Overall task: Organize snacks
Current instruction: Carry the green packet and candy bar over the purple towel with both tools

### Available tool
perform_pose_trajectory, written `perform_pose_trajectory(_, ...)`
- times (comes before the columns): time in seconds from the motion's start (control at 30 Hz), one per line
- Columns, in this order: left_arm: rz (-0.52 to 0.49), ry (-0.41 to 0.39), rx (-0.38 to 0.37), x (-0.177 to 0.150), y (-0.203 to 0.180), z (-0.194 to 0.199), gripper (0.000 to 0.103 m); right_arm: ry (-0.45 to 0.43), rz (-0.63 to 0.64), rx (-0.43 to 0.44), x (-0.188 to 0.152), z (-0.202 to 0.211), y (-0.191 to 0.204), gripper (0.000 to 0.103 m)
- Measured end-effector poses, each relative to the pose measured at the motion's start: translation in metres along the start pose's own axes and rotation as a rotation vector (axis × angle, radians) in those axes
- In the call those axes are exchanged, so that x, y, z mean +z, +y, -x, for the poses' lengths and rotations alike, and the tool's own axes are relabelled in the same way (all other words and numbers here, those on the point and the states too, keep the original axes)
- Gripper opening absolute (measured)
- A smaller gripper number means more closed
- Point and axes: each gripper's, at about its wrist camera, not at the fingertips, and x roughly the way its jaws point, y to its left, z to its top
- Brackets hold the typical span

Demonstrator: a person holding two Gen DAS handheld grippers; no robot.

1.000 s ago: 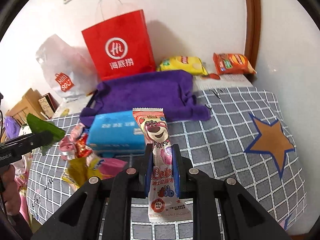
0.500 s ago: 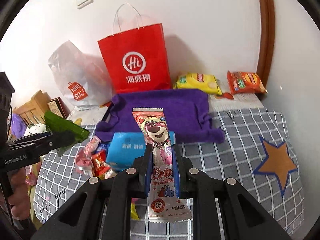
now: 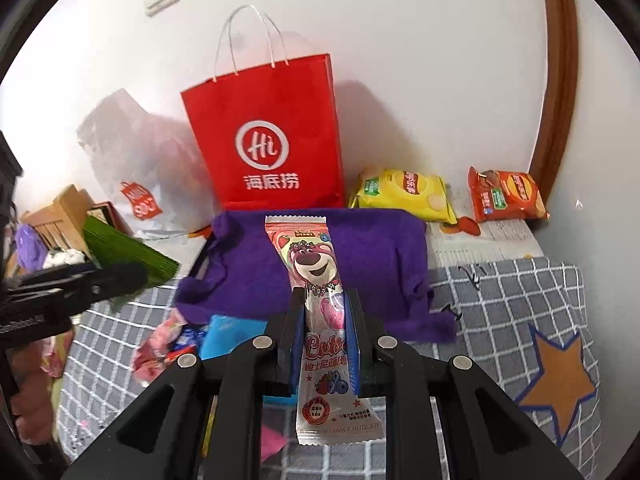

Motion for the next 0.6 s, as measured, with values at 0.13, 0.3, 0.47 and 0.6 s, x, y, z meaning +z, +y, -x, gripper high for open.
perform_pose_trajectory(0.13, 0.003, 0.005, 0.018, 0.011, 0.009, -0.015, 0.048, 0.017, 0.019, -0.025, 0.009, -0.028, -0.002, 0.018)
perform_pose_trajectory(0.3, 0.022, 0.02, 0.009, 0.028, 0.019, -0.038, 0.048, 0.027, 0.016, -0.04, 0.021, -0.057, -0.006, 0.018)
perform_pose_trajectory(0.47, 0.02, 0.026, 0.01, 0.046, 0.024, -0.065, 0.048, 0.031, -0.008, -0.055, 0.035, -0.083, -0.016, 0.018)
perform_pose_trajectory(0.6, 0.008, 0.034, 0.017, 0.052, 0.029, -0.086, 0.048, 0.032, -0.013, -0.074, 0.046, -0.101, -0.023, 0.018)
